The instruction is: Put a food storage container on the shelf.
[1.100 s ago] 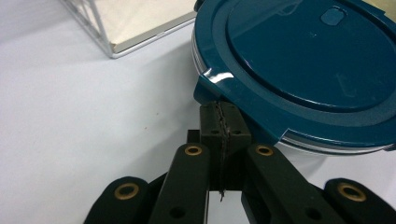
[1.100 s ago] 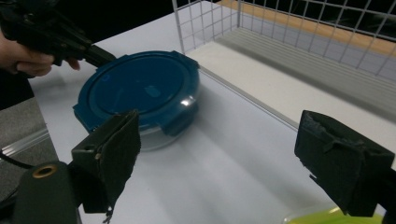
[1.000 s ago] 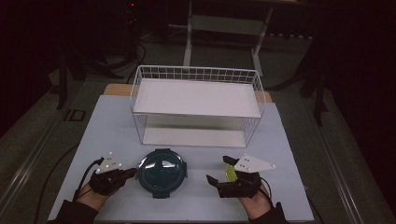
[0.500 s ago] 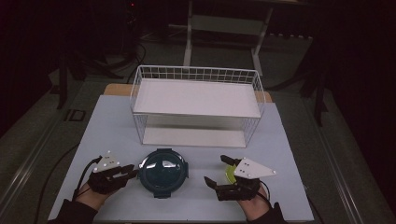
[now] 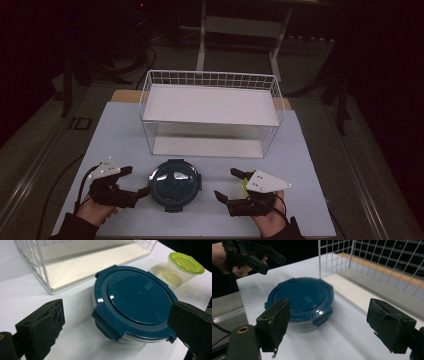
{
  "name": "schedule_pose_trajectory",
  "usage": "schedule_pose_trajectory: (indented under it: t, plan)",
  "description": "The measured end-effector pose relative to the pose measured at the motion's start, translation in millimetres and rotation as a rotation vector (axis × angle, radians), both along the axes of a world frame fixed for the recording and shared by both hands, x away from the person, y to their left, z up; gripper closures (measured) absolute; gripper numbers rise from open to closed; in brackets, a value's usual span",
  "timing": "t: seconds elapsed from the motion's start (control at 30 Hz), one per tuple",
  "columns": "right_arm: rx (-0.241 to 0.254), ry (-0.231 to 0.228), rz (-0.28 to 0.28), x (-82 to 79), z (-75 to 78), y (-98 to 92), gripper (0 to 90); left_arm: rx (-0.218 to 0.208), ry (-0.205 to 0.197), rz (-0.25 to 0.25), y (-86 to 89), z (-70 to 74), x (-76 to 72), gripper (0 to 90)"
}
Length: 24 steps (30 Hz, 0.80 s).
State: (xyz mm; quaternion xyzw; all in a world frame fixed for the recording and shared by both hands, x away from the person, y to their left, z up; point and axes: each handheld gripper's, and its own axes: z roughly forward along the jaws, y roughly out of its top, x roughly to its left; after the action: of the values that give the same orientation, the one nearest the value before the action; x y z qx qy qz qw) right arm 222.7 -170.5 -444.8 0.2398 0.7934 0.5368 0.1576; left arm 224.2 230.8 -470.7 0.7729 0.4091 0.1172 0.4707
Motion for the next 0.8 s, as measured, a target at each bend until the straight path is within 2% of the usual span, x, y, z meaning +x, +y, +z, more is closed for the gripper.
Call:
schedule_pose_trajectory:
  t: [0.07, 0.2, 0.23, 0.33, 0.4, 0.43, 0.47, 0.5, 0.67, 0.73, 0.8]
  plan:
    - [0.002, -0.018, -0.007, 0.1, 2.7, 0.1, 18.5, -0.013, 0.008, -0.004, 2.2, 0.7, 2.6, 0.9]
    - [0.017, -0.013, -0.018, 1.4, 5.2, 0.5, 16.5, -0.015, 0.040, -0.014, 3.1, -1.3, 6.7, 0.9]
    - [0.027, 0.006, -0.026, 2.1, 6.9, 1.5, 15.7, -0.029, 0.047, -0.010, 3.7, -1.9, 7.7, 0.9]
    - [0.030, 0.020, -0.032, 2.4, 8.4, 2.8, 14.8, -0.055, 0.084, 0.004, 5.1, -3.5, 12.0, 0.9]
    - [0.022, 0.016, -0.040, 2.5, 9.5, 5.1, 13.2, -0.069, 0.119, 0.006, 5.6, -5.0, 15.5, 0.9]
    - [0.012, 0.009, -0.044, 2.5, 9.7, 6.9, 10.2, -0.059, 0.140, 0.007, 5.6, -5.5, 17.3, 1.3]
    - [0.008, 0.011, -0.049, 2.2, 10.1, 10.4, 10.1, -0.063, 0.178, 0.010, 5.5, -7.6, 21.3, 2.0]
    - [0.008, 0.011, -0.049, 2.2, 10.1, 10.4, 10.1, -0.063, 0.178, 0.010, 5.5, -7.6, 21.3, 2.0]
    - [0.003, 0.000, -0.052, 1.3, 10.5, 16.6, 10.1, -0.134, 0.308, 0.011, 9.8, -16.0, 33.0, 2.0]
    - [-0.001, 0.001, -0.050, 0.8, 10.1, 18.5, 10.1, -0.146, 0.342, 0.020, 10.9, -18.7, 35.9, 2.2]
    - [-0.008, 0.005, -0.045, 0.5, 9.9, 19.7, 10.4, -0.168, 0.394, 0.033, 13.7, -22.3, 40.0, 5.0]
